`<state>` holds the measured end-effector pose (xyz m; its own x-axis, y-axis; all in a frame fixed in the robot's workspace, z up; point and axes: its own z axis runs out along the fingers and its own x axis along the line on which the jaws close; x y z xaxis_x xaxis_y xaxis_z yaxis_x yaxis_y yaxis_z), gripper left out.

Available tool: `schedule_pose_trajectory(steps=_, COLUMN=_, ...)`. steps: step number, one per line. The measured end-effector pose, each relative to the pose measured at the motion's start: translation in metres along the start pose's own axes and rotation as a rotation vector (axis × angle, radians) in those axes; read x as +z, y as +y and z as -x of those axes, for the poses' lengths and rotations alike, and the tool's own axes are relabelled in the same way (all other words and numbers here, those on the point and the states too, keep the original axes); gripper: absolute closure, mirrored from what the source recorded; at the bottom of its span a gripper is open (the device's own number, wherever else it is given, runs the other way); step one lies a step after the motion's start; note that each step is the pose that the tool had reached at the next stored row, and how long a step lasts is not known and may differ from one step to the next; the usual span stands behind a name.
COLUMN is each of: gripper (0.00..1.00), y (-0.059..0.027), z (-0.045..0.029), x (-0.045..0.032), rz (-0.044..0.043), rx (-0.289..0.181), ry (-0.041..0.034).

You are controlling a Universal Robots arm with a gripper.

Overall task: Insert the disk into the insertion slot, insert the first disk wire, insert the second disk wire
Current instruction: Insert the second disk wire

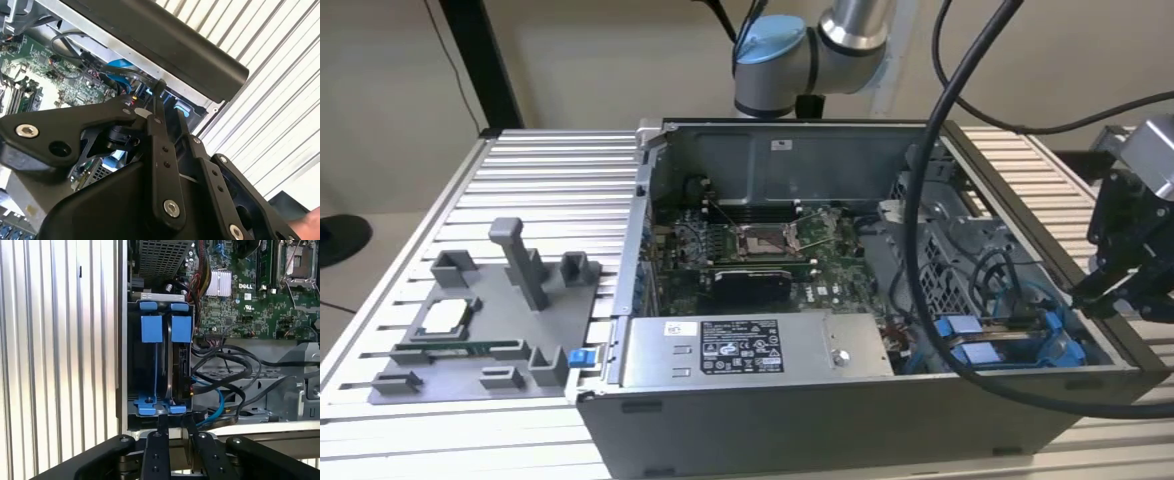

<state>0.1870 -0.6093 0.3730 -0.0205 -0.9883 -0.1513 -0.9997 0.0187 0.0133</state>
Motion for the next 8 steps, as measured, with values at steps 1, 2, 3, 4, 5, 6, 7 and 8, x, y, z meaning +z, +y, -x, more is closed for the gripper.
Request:
schedule_pose_trajectory(steps=1, gripper=1.00, y=0.0000, z=0.0000, x=-0.0001, rz=0.0000, rx=0.000, ry=0.0001)
schedule_pose_trajectory(steps=2, gripper=1.00, y=-0.0001, z=0.0000, x=-0.0001, rz=0.0000, rx=0.000, ry=0.0003)
schedule_pose_trajectory(steps=3, gripper=1.00, y=-0.0002, z=-0.0001, x=-0.0001, rz=0.0000, rx=0.000, ry=0.0002)
schedule_pose_trajectory(steps=4, gripper=1.00, y=-0.0002, z=-0.0001, x=0.0000, rz=0.0000, rx=0.000, ry=0.0001)
schedule_pose_trajectory(steps=5, gripper=1.00, y=-0.0002, z=-0.0001, x=0.0001, rz=0.0000, rx=0.000, ry=0.0002)
schedule_pose_trajectory(steps=6, gripper=1.00, y=-0.0003, z=-0.0003, x=0.0007, rz=0.0000, rx=0.000, ry=-0.0005)
schedule_pose_trajectory(steps=7, gripper=1.00, y=-0.0004, z=-0.0004, x=0.0015, rz=0.0001, rx=0.000, ry=-0.0018)
schedule_pose_trajectory(steps=8, gripper=1.00, y=-0.0006, z=-0.0005, x=0.0024, rz=0.0001, rx=0.000, ry=-0.0029)
